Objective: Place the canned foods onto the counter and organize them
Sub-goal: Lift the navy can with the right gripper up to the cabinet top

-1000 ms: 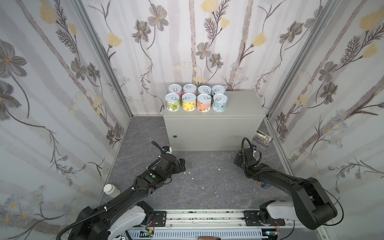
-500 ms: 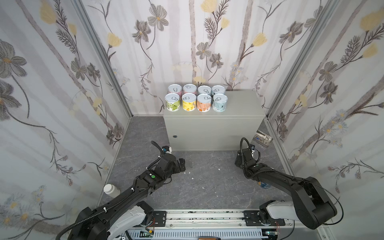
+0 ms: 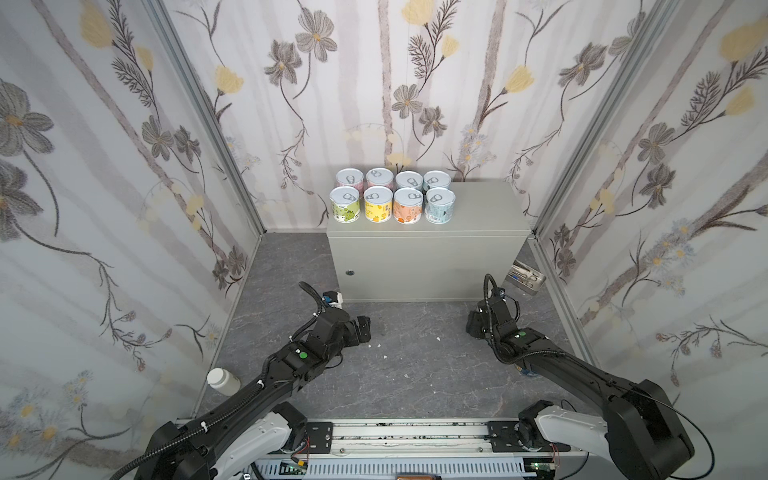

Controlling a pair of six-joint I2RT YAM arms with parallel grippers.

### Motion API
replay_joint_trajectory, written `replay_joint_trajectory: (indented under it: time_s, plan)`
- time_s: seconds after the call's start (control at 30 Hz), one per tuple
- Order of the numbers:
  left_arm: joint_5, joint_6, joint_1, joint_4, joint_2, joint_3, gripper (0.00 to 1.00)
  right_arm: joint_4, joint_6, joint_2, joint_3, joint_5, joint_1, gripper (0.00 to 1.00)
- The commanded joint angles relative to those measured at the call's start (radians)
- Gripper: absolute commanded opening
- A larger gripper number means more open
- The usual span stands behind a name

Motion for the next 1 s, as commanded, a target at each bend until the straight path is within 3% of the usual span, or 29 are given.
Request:
replay_joint_trajectory:
  time_s: [0.0, 0.33, 0.57, 0.97]
  plan:
    - [0.003, 0.002, 0.001, 0.01, -0.016, 0.013, 1.0, -0.011, -0.064, -0.042, 0.041, -0.032, 0.008, 0.5]
    - [-0.026, 0.005, 0.001, -0.065, -0.084, 0.03, 1.0, -0.255, -0.217, -0.185, 0.283, -0.191, 0.025, 0.46]
    - [-0.031, 0.012, 0.001, -0.114, -0.088, 0.074, 1.0, -0.41, -0.265, -0.19, 0.521, -0.212, 0.033, 0.45]
    - [-0.156, 0.097, 0.003, -0.275, -0.096, 0.307, 1.0, -0.583, -0.327, -0.127, 0.94, -0.192, 0.04, 0.45]
